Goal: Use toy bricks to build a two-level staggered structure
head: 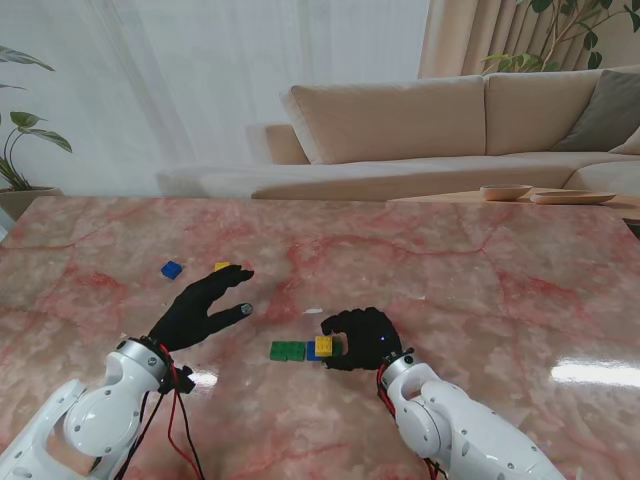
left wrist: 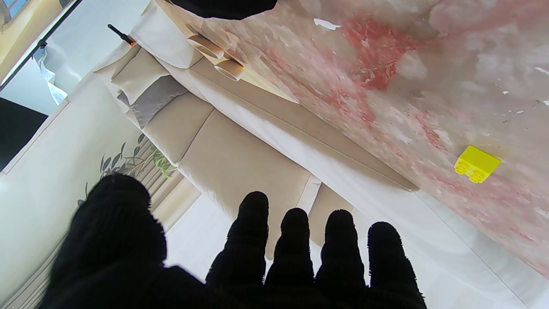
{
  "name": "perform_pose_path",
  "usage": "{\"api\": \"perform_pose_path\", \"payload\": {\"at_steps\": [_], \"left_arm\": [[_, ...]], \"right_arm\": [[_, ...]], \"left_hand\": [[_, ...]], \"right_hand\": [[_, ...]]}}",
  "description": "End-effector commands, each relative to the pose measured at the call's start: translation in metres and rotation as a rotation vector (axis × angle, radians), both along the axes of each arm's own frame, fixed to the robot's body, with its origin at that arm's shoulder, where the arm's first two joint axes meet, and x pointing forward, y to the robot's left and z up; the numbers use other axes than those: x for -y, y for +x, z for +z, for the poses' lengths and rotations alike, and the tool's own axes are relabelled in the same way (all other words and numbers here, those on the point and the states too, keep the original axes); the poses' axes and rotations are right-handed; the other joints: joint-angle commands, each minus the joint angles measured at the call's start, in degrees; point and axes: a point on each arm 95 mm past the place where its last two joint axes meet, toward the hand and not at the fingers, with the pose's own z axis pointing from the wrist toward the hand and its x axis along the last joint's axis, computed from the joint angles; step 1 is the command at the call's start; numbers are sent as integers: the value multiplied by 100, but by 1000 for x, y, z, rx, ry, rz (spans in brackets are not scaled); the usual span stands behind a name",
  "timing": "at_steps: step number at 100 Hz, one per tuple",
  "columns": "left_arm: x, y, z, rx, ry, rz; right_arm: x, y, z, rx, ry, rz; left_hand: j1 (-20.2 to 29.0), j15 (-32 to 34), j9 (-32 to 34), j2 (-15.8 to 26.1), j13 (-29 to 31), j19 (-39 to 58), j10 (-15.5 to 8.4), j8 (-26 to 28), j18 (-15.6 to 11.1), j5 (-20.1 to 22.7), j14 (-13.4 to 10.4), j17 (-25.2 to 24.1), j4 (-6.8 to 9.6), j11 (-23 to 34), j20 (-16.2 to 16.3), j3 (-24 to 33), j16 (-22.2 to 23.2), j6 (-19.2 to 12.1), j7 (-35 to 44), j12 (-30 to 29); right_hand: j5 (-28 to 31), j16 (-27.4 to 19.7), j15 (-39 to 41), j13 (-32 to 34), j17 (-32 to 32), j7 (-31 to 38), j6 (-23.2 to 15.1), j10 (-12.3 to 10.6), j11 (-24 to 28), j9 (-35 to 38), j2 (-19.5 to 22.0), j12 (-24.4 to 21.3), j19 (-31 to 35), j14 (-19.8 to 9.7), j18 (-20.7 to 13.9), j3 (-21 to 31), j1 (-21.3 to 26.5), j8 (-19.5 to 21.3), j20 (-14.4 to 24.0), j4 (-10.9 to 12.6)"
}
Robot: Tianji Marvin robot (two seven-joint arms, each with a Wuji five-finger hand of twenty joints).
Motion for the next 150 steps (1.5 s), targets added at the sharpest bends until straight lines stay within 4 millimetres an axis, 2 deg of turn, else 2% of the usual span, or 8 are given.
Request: {"api": "perform_pose_path", "payload": {"at_steps": [1, 20, 32, 53, 90, 143, 145, 150], "left_arm": [[1, -1, 1, 1, 2, -4], [1, 1, 2, 2, 7, -8], [0, 2, 4, 2, 13, -9], [-5, 10, 6, -5, 32, -18], [-22, 39, 14, -36, 93, -28], [-42, 109, 31, -143, 209, -12], [-42, 111, 31, -144, 216, -11], [-42, 118, 32, -142, 235, -6]], "right_arm": [[-1, -3, -6, -21, -5, -9], [-3, -3, -5, -10, 1, -11], [-4, -3, -5, -8, 3, -10], [-5, -4, -6, 1, 9, -19], [-9, -6, -7, 3, 7, -23], [-12, -4, -5, -8, 2, -31], [-12, -4, -5, -9, 2, -32], [-12, -4, -5, -10, 1, -34]], "left_hand": [[0, -169, -34, 146, -112, -184, -26, 35, -60, 112, -185, -44, -68, -87, 6, -69, -47, -122, -64, -15], [1, -172, -34, 144, -114, -211, -21, 36, -54, 115, -188, -43, -67, -90, 7, -68, -49, -122, -65, -15], [2, -172, -36, 144, -110, -218, -20, 38, -54, 121, -191, -41, -67, -91, 10, -68, -49, -120, -62, -16], [-1, -181, -54, 146, -123, -238, -26, 40, -53, 116, -194, -46, -69, -97, 17, -68, -52, -128, -60, -18], [19, -181, -62, 126, -139, -270, -45, 55, -51, 155, -202, -46, -65, -84, 37, -56, -50, -116, -27, -13], [367, -148, -118, -338, -218, -397, -75, 109, -230, 311, -232, -46, -38, 34, 41, 177, -13, -97, 167, 19], [257, -136, -119, -472, -216, -505, -82, 77, -255, 288, -229, -3, -185, 78, 90, 514, 4, -96, 277, -4], [288, -111, -117, -627, -201, -503, -89, 77, -277, 298, -225, 6, -204, 114, 110, 596, 19, -87, 307, 9]], "right_hand": [[170, 115, 121, 160, 67, 112, -171, -183, 100, 148, 67, 122, 208, -195, -132, 3, 131, 105, 200, 144], [506, 172, 185, 377, 185, 379, -377, -271, 97, 549, 97, 216, 343, -224, -134, 691, 142, 171, 140, -12], [582, 199, 204, 465, 232, 515, -462, -293, 89, 700, 39, 249, 395, -229, -128, 893, 181, 68, 126, -341], [728, 267, 270, 687, 371, 916, -646, -318, 121, 980, -51, 320, 512, -250, -122, 951, 273, -182, 124, -638], [822, 310, 341, 837, 465, 1130, -749, -325, 155, 1168, -68, 351, 614, -256, -113, 888, 344, -298, 143, -715], [842, 333, 353, 869, 472, 1265, -779, -309, 145, 1233, -63, 374, 653, -238, -99, 883, 339, -449, 144, -731], [848, 333, 352, 870, 472, 1272, -775, -309, 143, 1233, -65, 374, 653, -238, -99, 885, 342, -452, 144, -731], [844, 334, 351, 873, 472, 1278, -787, -308, 139, 1234, -68, 374, 654, -237, -99, 886, 339, -465, 143, -734]]}}
